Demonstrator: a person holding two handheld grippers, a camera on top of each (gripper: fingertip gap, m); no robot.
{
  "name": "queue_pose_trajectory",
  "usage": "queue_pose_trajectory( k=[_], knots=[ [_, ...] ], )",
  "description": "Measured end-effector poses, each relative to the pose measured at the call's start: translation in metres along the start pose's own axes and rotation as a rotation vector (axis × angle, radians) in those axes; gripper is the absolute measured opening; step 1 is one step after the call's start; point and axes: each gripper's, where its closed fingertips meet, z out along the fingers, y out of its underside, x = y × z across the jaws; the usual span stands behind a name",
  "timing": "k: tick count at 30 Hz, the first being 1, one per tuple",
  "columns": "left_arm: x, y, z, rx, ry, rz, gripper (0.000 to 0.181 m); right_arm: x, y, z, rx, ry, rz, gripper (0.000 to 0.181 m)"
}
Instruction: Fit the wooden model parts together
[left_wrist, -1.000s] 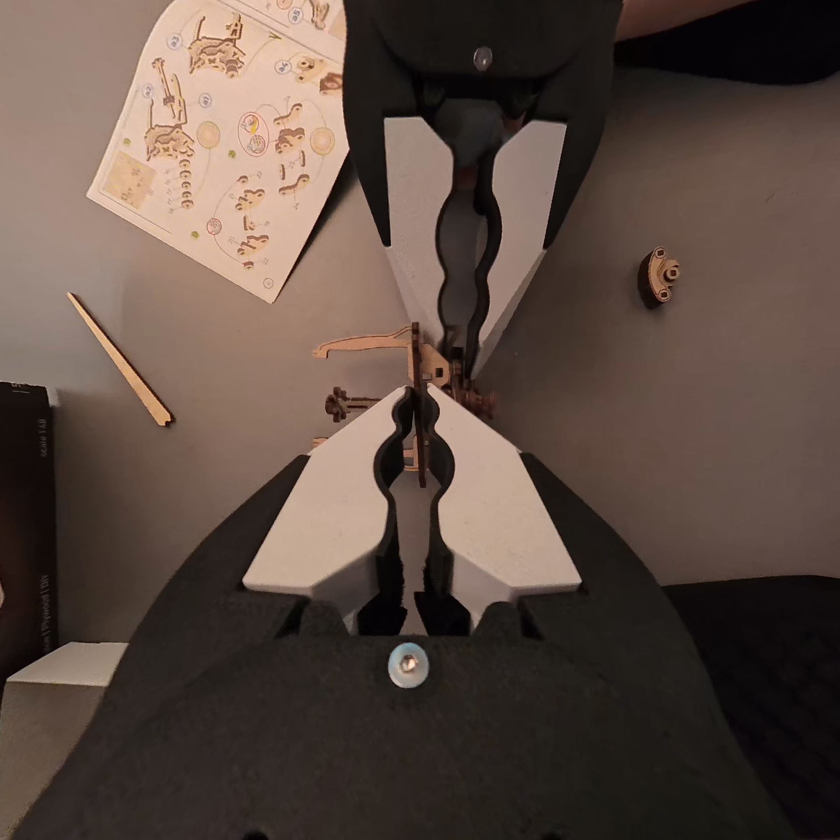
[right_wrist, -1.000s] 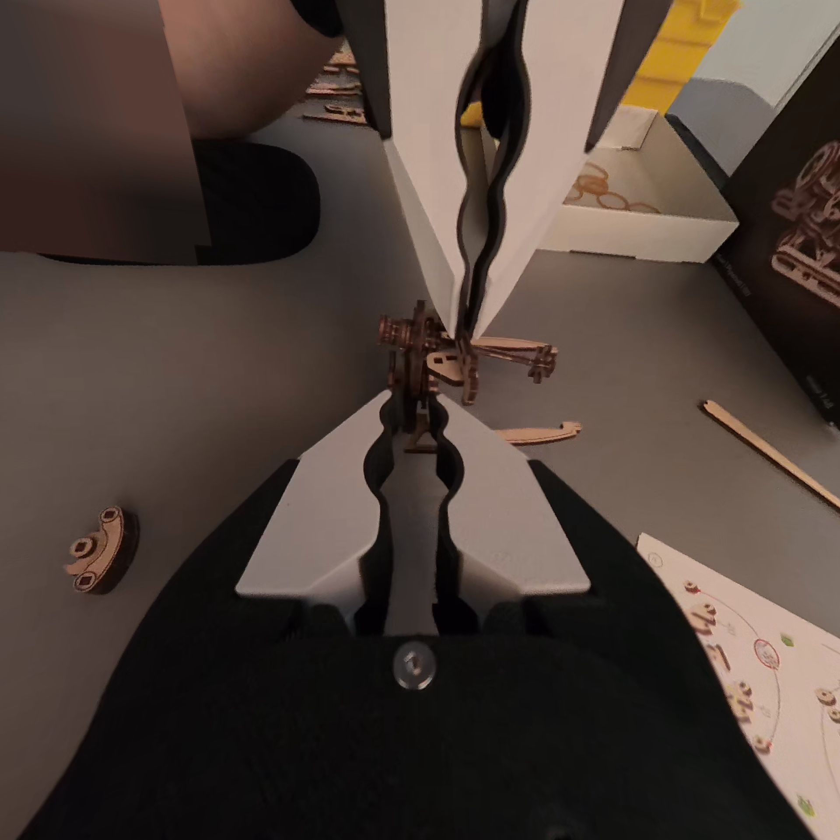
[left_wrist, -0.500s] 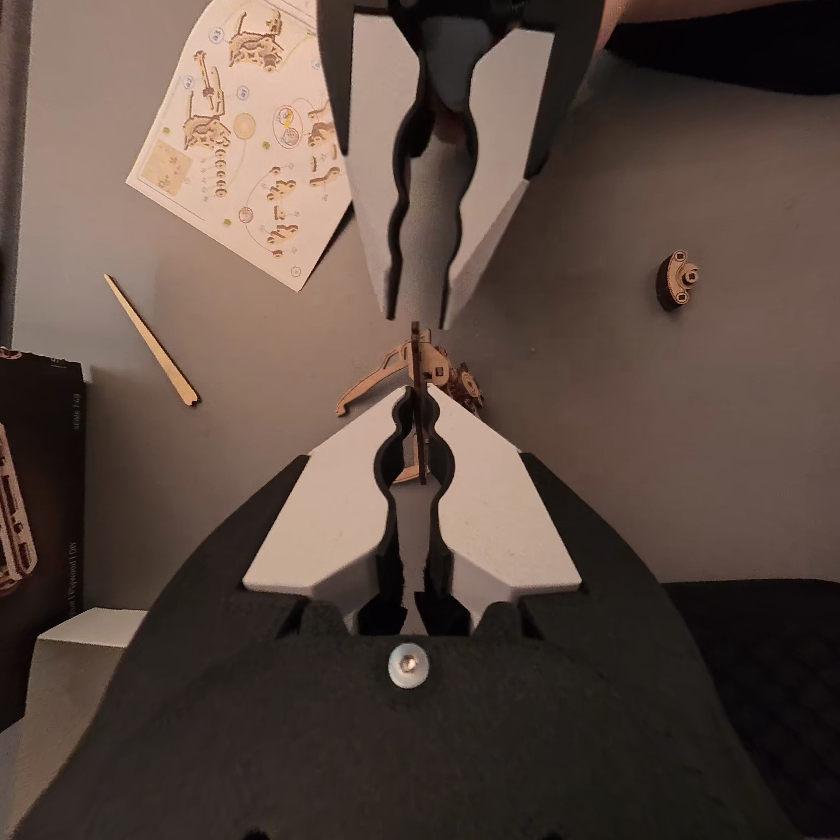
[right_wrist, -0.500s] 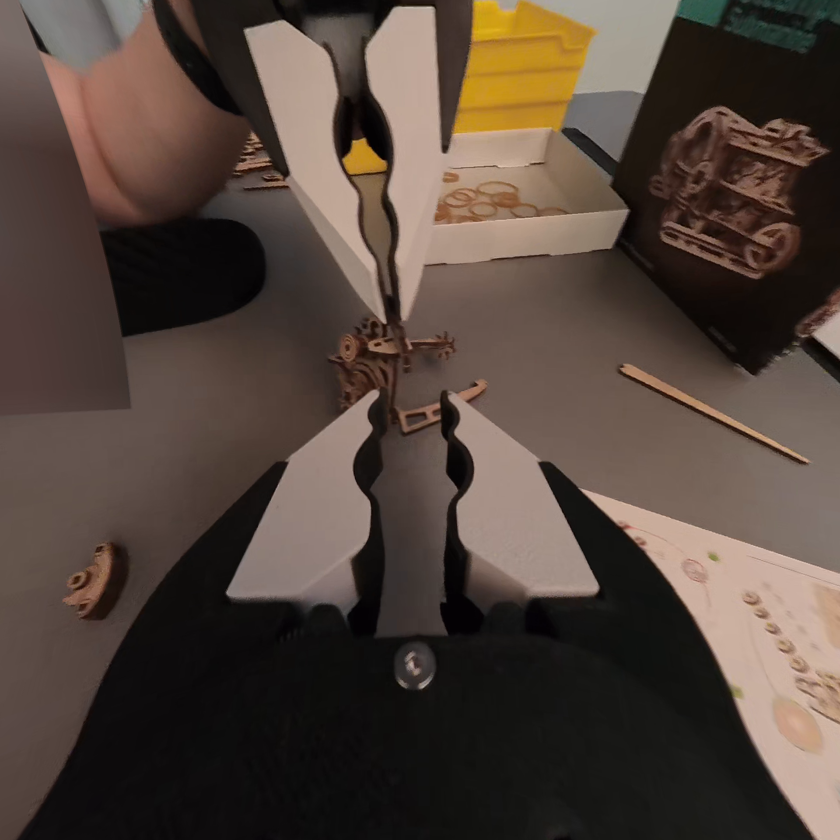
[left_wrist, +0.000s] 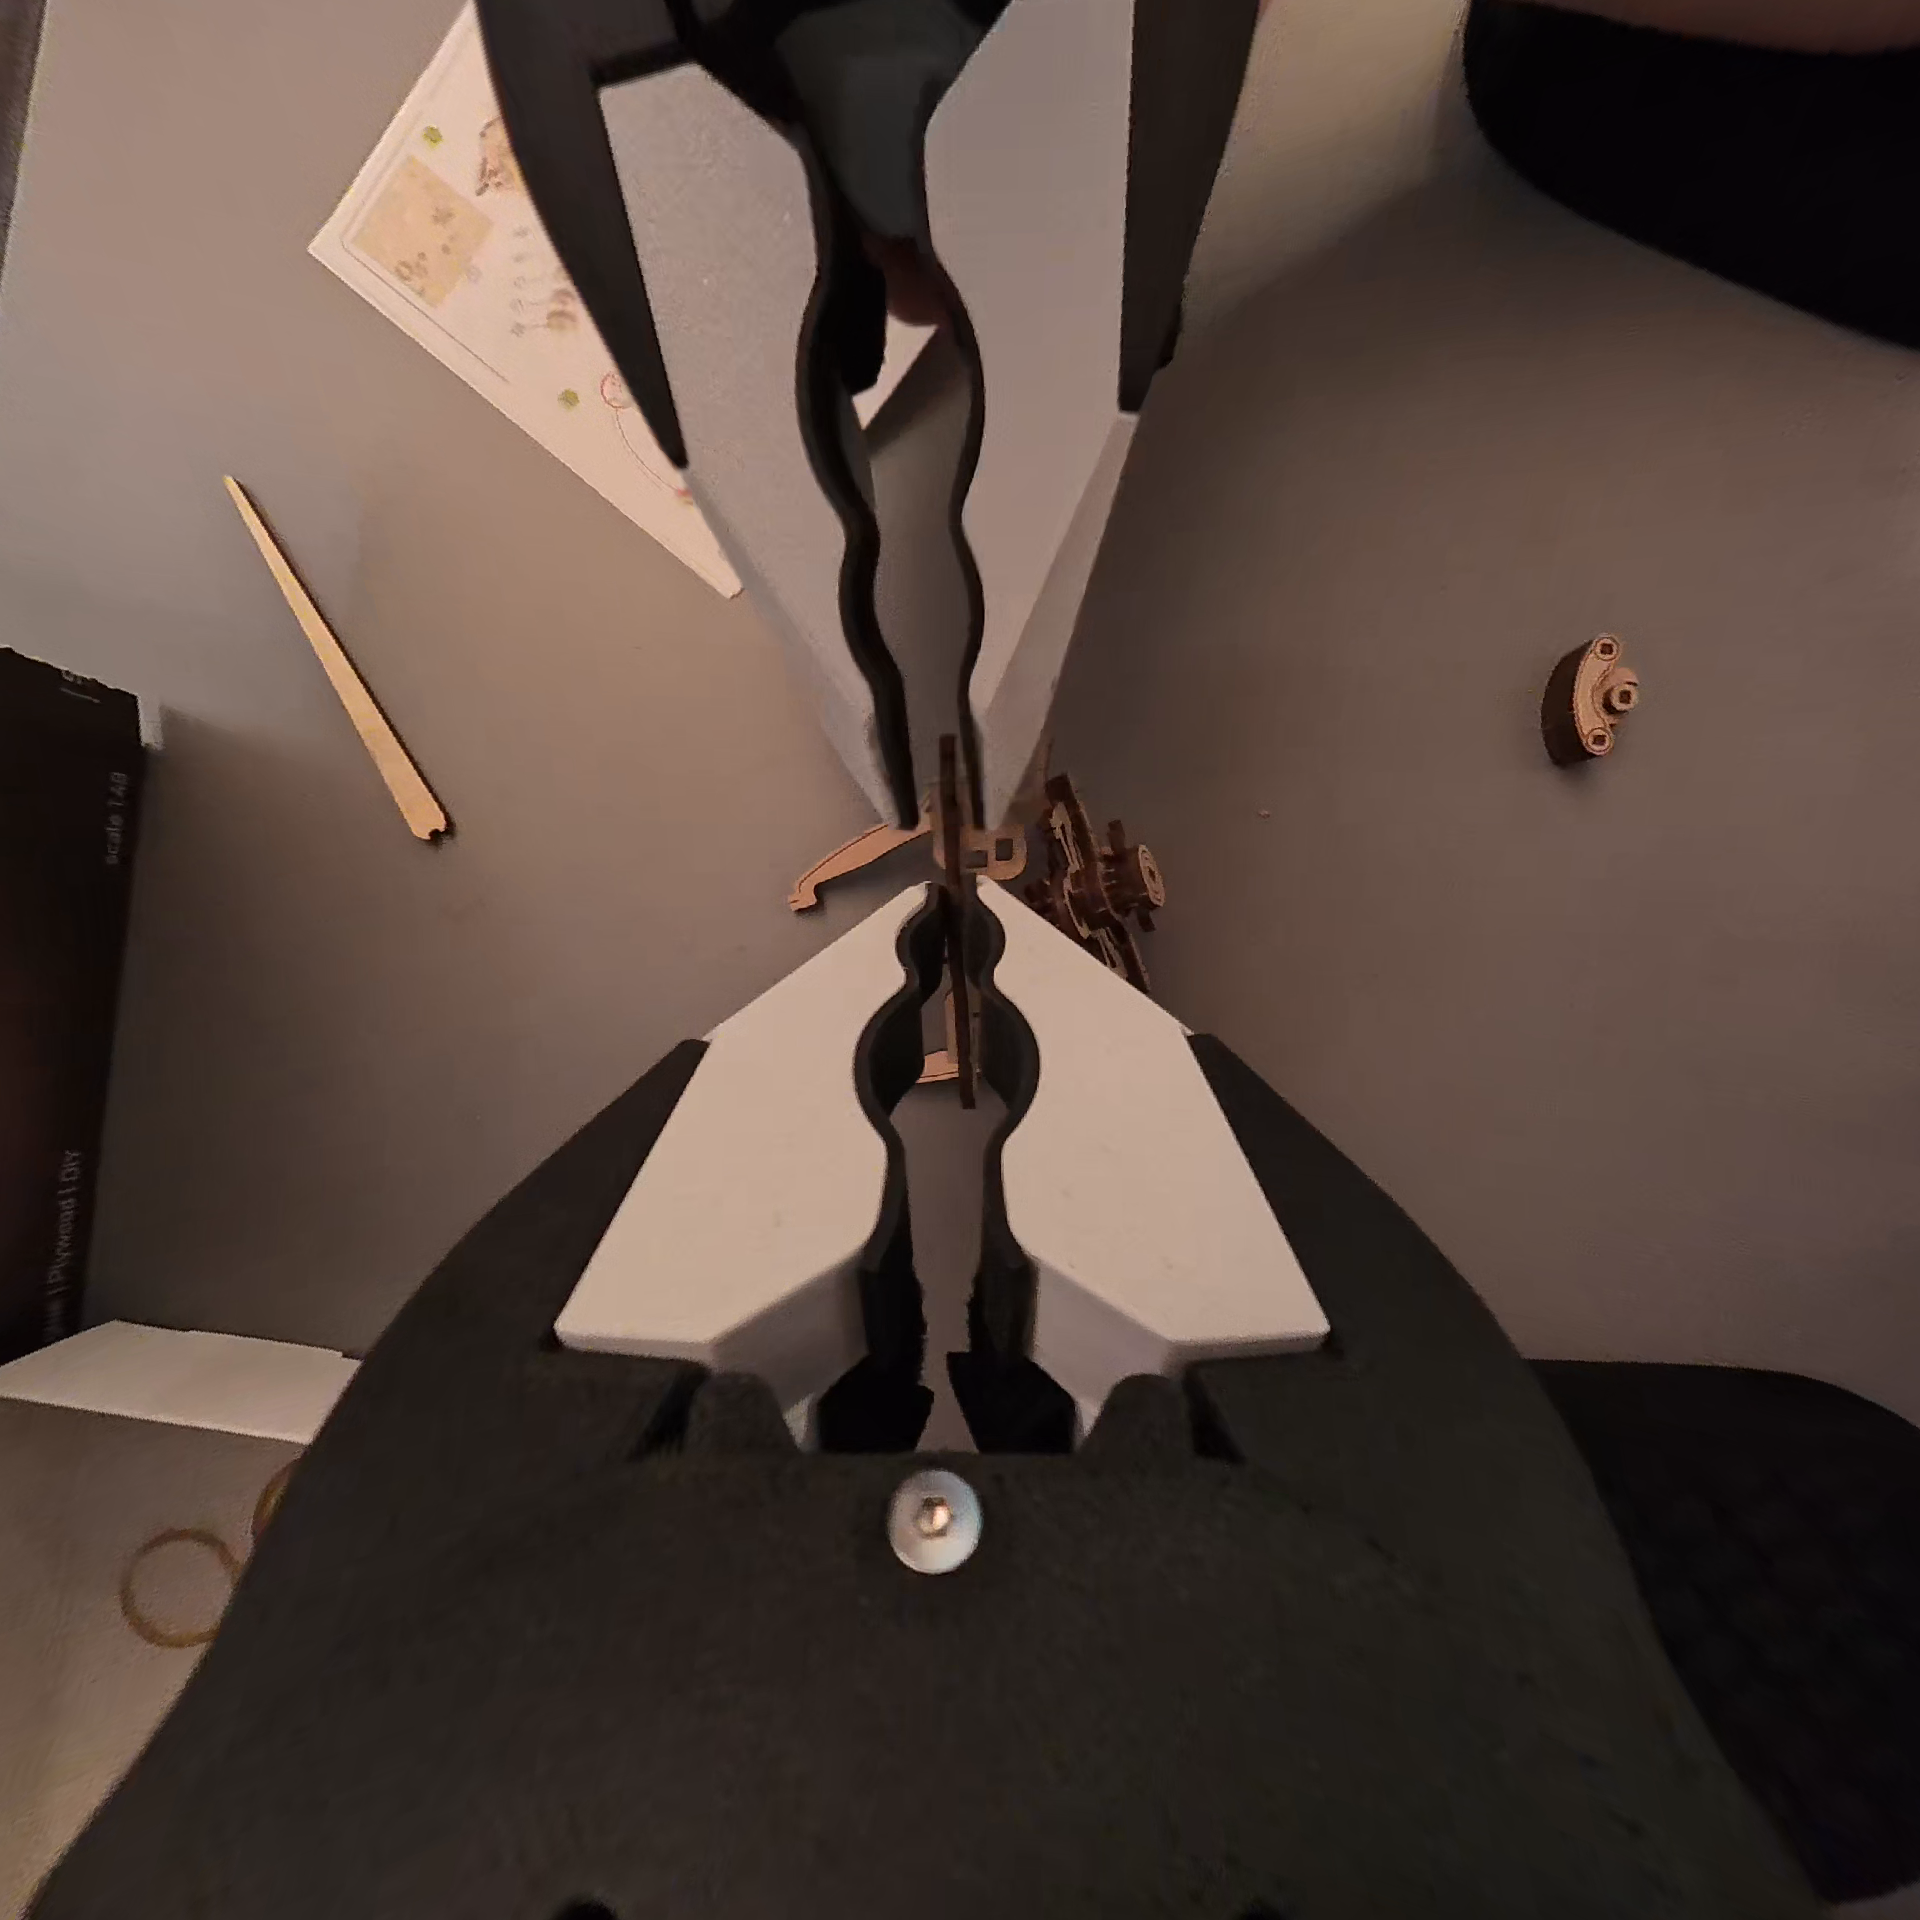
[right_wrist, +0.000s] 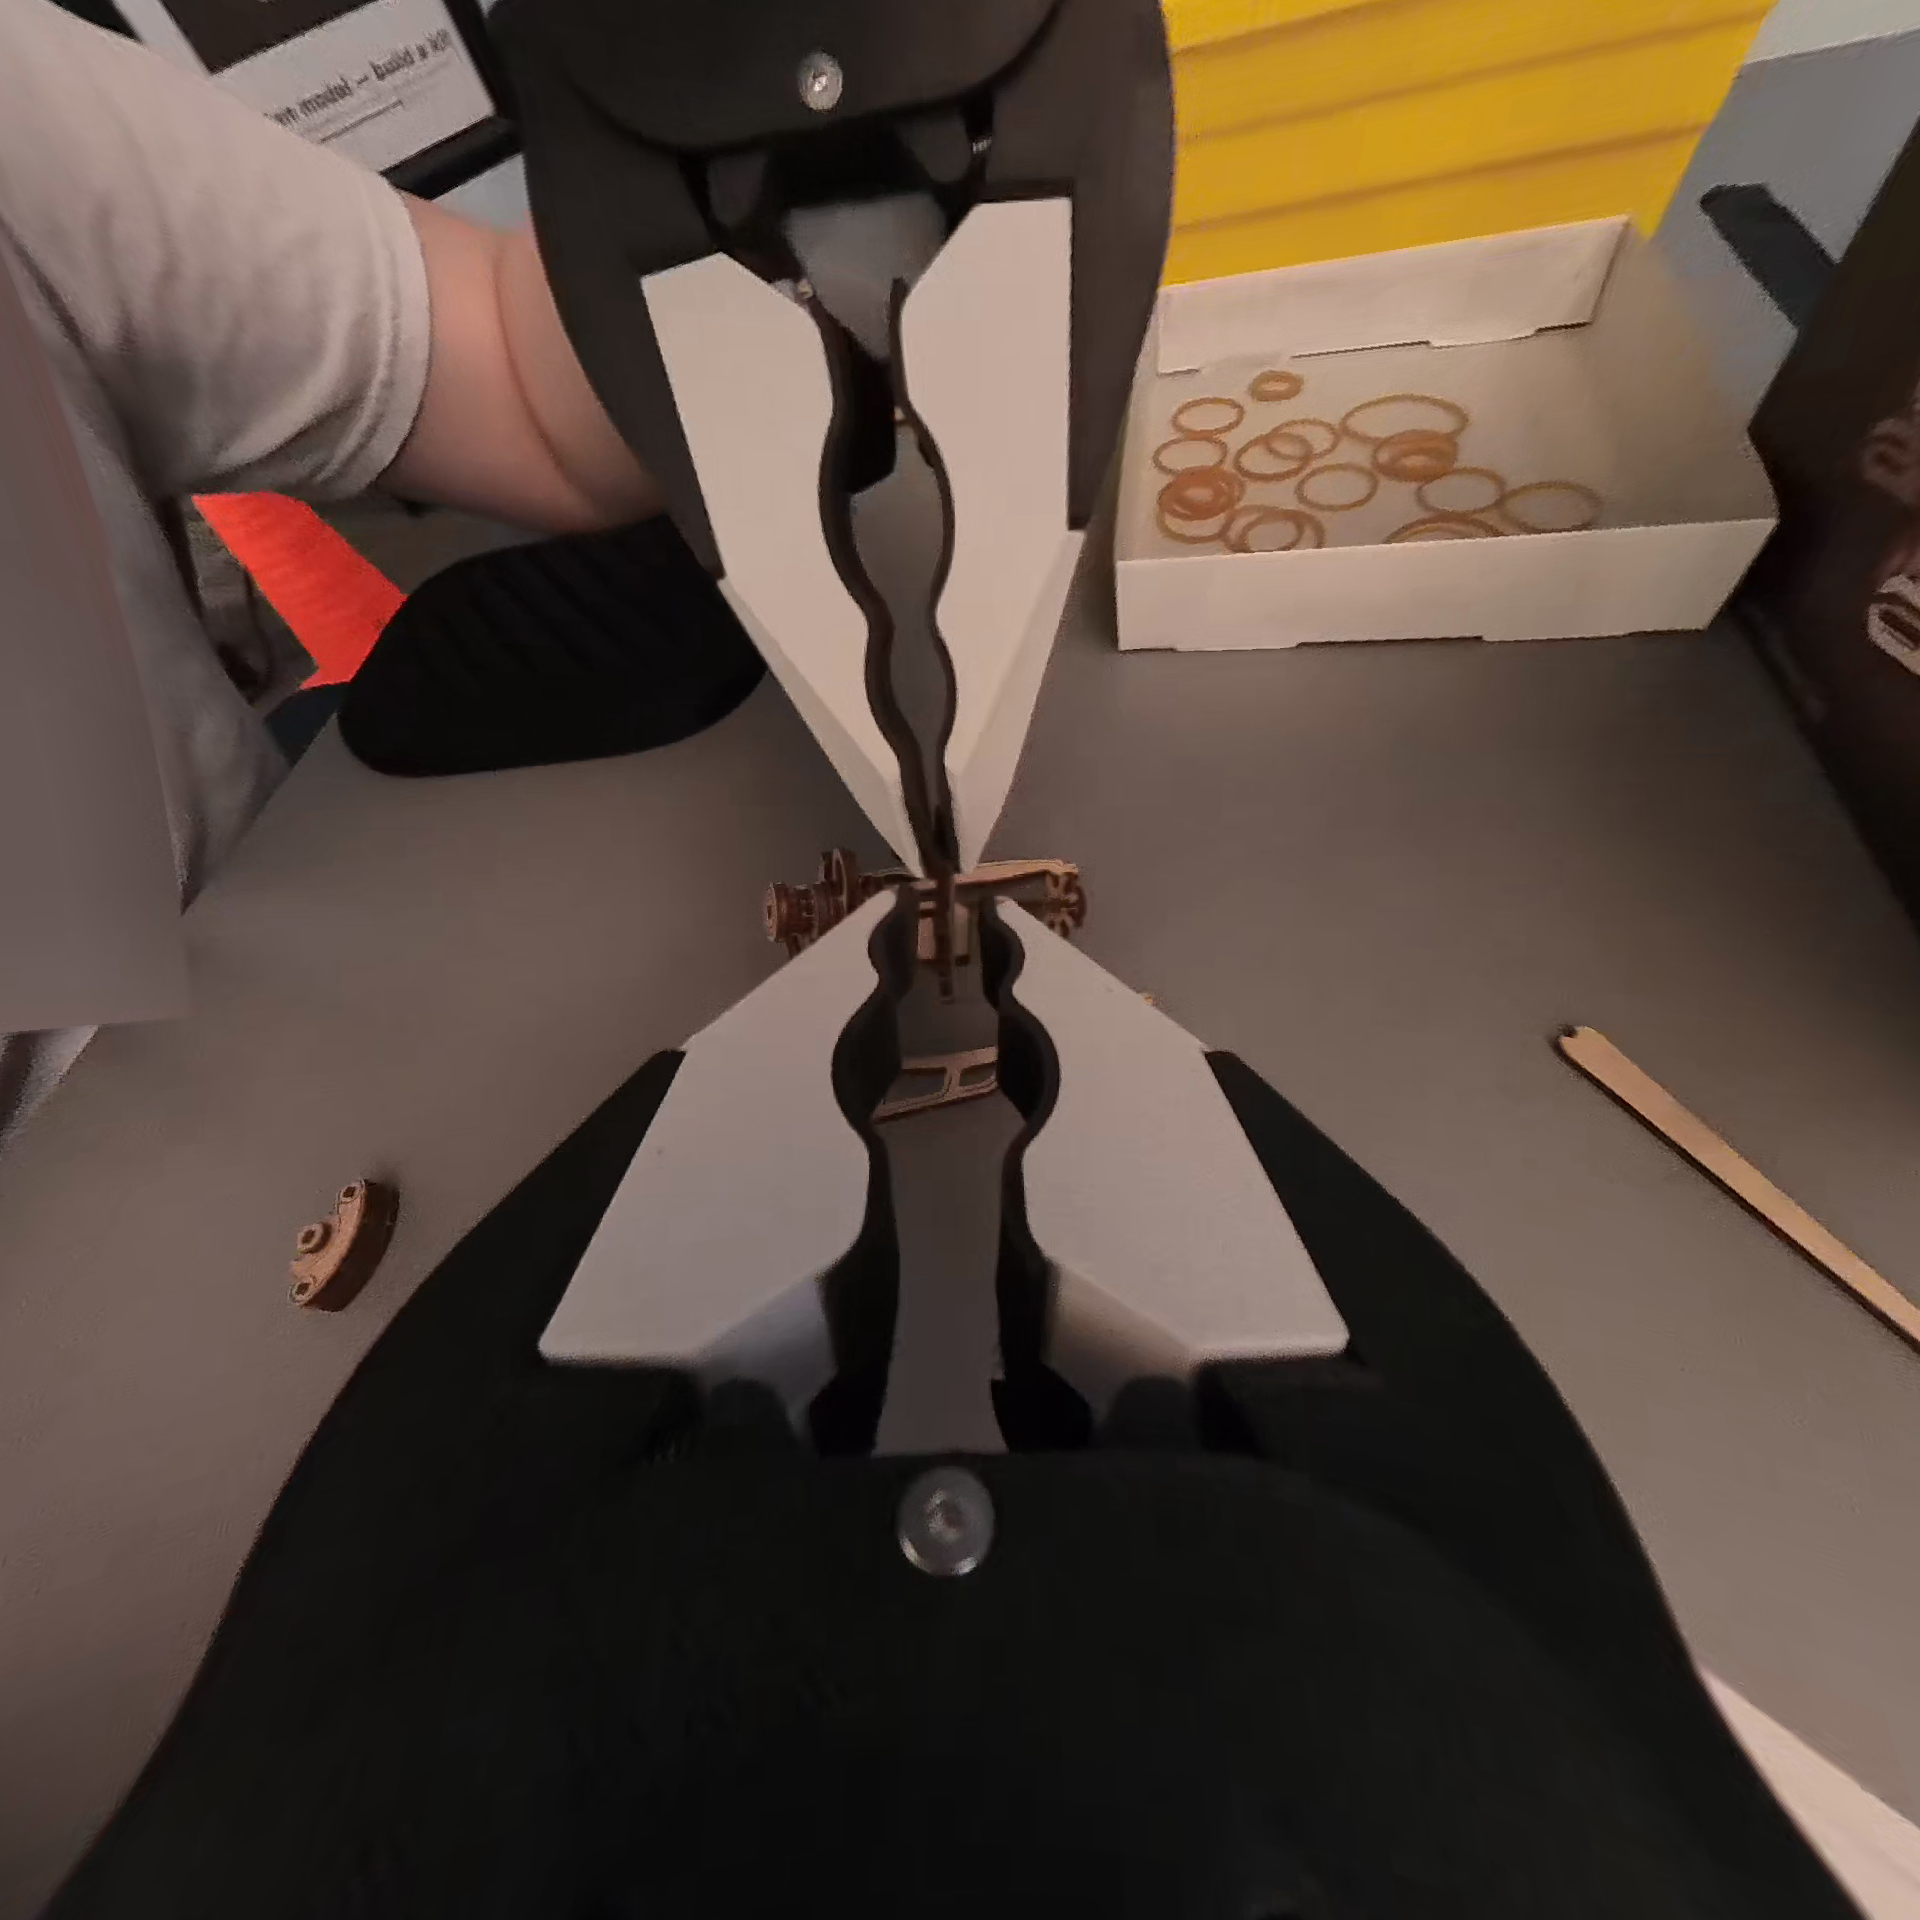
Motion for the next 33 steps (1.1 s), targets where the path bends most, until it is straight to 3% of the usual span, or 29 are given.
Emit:
queue_pose_trajectory(
  k=[8,13,19,24,27,33],
  knots=[
    [-0.002,0.000,0.001,-0.007,-0.028,0.031,0.000,0.000,0.005,0.004,-0.070,-0.028,-0.063,0.001],
    [-0.022,-0.005,-0.036,0.120,-0.175,-0.058,0.023,0.006,-0.007,-0.008,-0.001,-0.059,-0.029,0.001],
    [-0.003,0.017,-0.050,0.313,-0.116,-0.253,0.017,0.000,-0.022,-0.015,0.079,-0.128,-0.023,0.001],
    [0.012,0.004,-0.056,0.564,-0.143,-0.226,0.001,-0.011,-0.024,-0.015,0.084,-0.153,-0.070,0.001],
    [0.016,0.008,-0.046,0.545,-0.105,-0.275,0.016,-0.009,-0.019,-0.013,0.062,-0.128,-0.092,0.001],
    [0.009,0.012,-0.047,0.585,-0.088,-0.338,0.018,-0.009,-0.022,-0.015,0.098,-0.127,-0.092,0.001]
  ],
)
